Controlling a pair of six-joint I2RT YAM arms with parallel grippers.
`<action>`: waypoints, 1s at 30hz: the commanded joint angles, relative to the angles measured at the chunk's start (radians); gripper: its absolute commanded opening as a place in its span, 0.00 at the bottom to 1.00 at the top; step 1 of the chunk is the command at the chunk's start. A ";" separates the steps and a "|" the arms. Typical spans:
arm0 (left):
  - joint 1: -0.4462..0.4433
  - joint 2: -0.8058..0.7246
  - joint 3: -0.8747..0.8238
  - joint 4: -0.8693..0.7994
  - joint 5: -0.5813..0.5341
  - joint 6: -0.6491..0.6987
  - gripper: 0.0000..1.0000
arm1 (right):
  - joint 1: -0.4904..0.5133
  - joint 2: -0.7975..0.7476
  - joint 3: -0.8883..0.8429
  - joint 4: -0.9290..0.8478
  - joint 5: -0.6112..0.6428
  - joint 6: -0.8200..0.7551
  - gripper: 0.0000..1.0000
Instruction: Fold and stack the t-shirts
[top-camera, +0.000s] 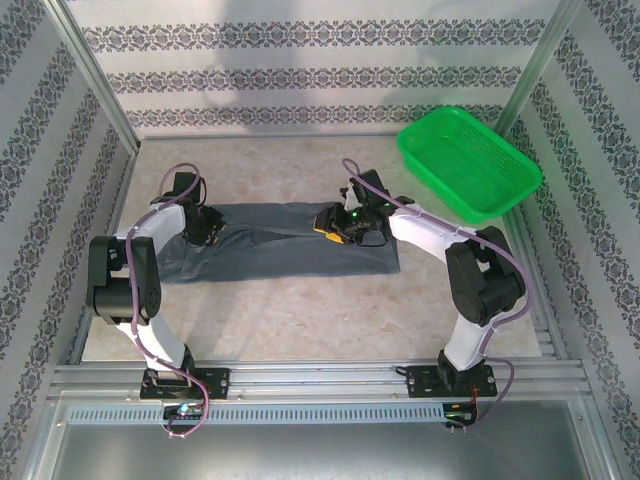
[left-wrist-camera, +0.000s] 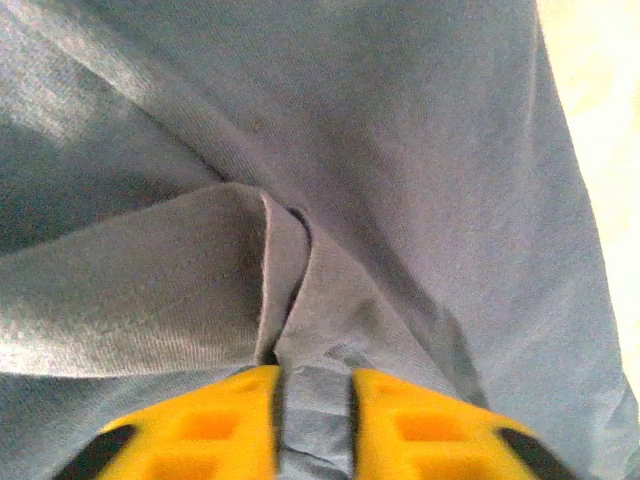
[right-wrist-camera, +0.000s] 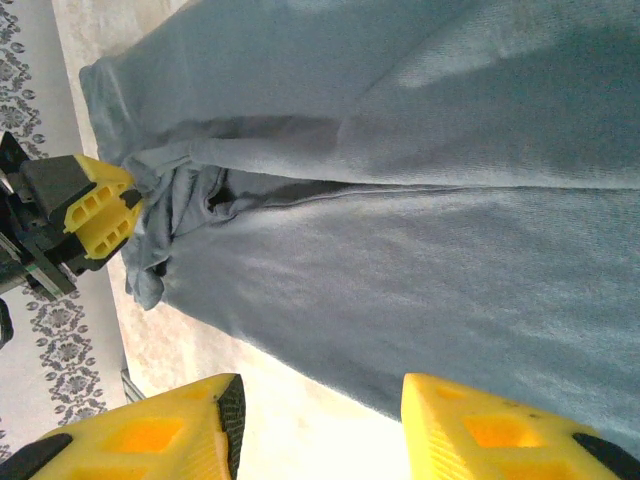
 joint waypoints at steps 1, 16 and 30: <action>0.008 0.015 0.026 -0.003 0.000 0.012 0.15 | 0.005 -0.007 0.007 0.007 -0.017 0.003 0.46; 0.014 -0.047 0.019 -0.072 -0.062 0.084 0.34 | 0.004 -0.015 -0.004 0.005 -0.015 -0.001 0.46; 0.053 0.031 0.016 0.039 0.007 0.137 0.37 | 0.004 -0.020 -0.007 -0.002 -0.014 -0.004 0.46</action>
